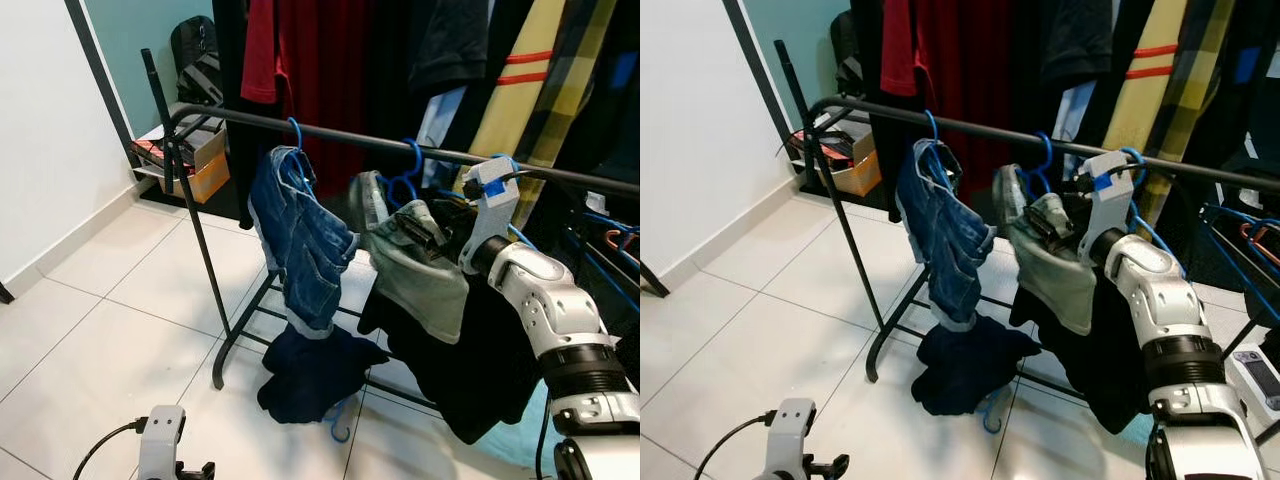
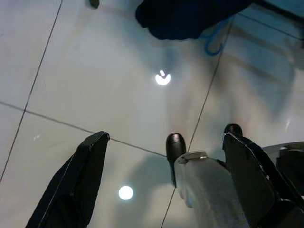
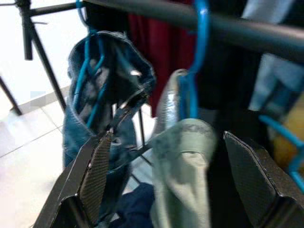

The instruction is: Hang hanger

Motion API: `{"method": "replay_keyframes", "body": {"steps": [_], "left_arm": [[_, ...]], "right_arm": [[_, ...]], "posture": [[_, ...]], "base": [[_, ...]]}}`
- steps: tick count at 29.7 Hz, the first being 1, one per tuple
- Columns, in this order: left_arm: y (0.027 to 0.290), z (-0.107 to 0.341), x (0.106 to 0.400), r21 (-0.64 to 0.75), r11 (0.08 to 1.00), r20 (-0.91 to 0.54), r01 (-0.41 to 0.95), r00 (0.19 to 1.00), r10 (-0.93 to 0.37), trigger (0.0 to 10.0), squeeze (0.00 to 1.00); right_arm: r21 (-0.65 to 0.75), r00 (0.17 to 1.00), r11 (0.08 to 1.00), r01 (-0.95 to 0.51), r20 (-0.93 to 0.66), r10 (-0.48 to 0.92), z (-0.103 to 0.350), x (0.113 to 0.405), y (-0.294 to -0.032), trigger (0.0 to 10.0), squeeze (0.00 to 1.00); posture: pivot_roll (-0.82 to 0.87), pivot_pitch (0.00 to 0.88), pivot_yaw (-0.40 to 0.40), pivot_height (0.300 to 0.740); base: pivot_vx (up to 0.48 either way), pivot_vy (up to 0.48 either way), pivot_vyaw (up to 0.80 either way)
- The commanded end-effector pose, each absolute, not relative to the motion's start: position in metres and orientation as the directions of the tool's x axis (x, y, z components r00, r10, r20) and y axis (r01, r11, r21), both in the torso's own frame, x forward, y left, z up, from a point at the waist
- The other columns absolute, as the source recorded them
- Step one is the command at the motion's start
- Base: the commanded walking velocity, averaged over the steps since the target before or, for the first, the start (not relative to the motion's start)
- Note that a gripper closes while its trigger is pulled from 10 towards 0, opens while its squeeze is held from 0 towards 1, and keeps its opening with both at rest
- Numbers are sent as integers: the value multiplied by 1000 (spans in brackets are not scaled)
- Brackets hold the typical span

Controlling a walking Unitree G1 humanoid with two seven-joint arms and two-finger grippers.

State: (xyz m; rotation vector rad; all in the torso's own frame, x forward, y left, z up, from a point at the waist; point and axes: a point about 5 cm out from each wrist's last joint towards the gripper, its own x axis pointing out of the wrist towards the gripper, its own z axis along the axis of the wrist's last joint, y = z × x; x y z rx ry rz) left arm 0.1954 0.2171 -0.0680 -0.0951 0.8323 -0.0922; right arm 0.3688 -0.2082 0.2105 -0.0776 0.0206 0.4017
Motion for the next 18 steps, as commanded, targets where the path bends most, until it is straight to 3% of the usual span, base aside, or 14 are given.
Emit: {"method": "replay_keyframes", "body": {"steps": [1,3,4,5,18], "left_arm": [[218,-70,191,-115,992,-742,48,660,-118,10000,0],[218,-70,191,-116,992,-742,48,660,-119,10000,0],[219,-70,190,-116,992,-742,49,660,-120,10000,0],[219,-70,190,-115,992,-742,51,659,-120,10000,0],[222,-70,189,-103,993,-745,61,657,-118,10000,0]], "right_arm": [[-80,933,929,-361,-17,360,213,374,-206,10000,1000],[-94,945,941,-326,-8,327,216,378,-208,10000,1000],[-92,953,948,-304,-14,304,214,381,-210,10000,224],[-89,953,949,-302,-44,299,208,383,-211,10000,0],[-48,928,938,-344,-170,332,182,386,-212,10000,0]], "posture": [[-118,0,35,740],[-118,0,37,740],[-120,0,40,740],[-119,0,41,740],[-101,0,39,740]], "base": [[0,0,0],[0,0,0],[0,0,0],[0,0,0],[0,0,0]]}}
